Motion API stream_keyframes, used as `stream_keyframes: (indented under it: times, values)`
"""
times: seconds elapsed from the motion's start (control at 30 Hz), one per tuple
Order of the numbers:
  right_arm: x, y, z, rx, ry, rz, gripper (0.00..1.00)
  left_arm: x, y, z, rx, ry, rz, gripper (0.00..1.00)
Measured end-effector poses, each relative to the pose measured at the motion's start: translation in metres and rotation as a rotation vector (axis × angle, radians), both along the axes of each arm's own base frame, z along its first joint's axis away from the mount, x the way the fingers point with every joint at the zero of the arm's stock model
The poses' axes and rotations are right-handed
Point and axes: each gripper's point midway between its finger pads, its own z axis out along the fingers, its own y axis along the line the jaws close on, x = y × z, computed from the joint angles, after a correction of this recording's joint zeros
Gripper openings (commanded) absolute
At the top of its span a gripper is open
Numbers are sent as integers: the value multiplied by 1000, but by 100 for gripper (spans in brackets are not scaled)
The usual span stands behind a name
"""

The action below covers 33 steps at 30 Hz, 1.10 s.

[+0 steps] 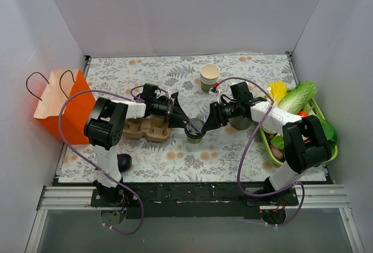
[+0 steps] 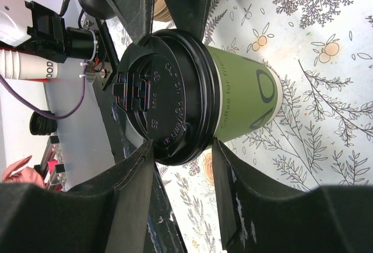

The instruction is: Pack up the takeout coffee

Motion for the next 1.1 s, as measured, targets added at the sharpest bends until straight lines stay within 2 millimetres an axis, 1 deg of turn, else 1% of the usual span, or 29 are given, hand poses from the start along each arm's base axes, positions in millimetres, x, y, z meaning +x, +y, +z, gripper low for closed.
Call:
stream_keyframes:
  times: [0.2, 0.53, 0.67, 0.87, 0.9, 0.93, 1.1]
  values:
    - [-3, 0, -1, -1, 17, 7, 49, 9, -4, -2, -6, -2, -1, 53]
    - [1, 3, 0, -4, 35, 5, 49, 12, -7, -3, -11, -34, -6, 52]
    - [4, 6, 0, -6, 48, 4, 50, 17, -7, -3, 4, -81, 4, 54]
    - [5, 7, -1, -10, 71, 4, 50, 33, -8, 2, 39, -198, 49, 56]
    - [5, 8, 0, -10, 72, 5, 49, 35, -8, 5, 38, -213, 57, 61]
    - [5, 8, -1, -10, 73, 5, 50, 37, -8, 7, 37, -228, 63, 61]
    - [5, 8, 0, -12, 78, 6, 50, 39, -6, 15, 39, -288, 69, 62]
